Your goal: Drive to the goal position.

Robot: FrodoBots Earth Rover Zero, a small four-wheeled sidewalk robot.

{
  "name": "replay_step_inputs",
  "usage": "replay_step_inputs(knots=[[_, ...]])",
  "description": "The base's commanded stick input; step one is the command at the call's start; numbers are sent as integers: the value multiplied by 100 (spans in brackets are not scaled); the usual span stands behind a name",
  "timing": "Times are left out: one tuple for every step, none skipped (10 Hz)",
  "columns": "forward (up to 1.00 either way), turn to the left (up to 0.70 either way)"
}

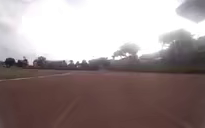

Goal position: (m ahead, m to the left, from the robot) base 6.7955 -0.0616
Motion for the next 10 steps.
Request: replay_step_inputs(knots=[[70,0],[70,0],[70,0],[70,0],[70,0],[70,0],[70,0],[70,0],[70,0],[70,0]])
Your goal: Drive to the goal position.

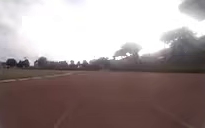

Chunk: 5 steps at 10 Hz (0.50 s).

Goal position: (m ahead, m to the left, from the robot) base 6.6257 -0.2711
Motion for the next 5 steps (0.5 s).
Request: replay_step_inputs(knots=[[70,0],[70,0],[70,0],[70,0],[70,0]])
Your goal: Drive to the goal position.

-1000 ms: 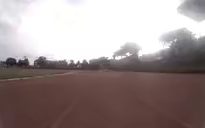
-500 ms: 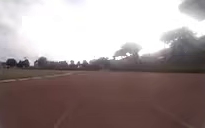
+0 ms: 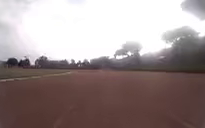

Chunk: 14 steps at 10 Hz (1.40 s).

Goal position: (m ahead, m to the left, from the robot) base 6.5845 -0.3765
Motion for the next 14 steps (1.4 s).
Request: replay_step_inputs(knots=[[70,0],[70,0],[70,0],[70,0],[70,0],[70,0],[70,0],[70,0],[70,0],[70,0],[70,0],[70,0],[70,0],[70,0]])
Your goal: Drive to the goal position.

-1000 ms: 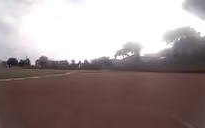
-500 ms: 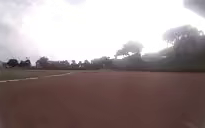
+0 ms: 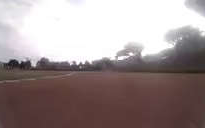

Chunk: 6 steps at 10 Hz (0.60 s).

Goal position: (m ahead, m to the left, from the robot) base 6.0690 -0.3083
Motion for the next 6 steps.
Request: replay_step_inputs(knots=[[70,0],[70,0],[70,0],[70,0],[70,0],[70,0]])
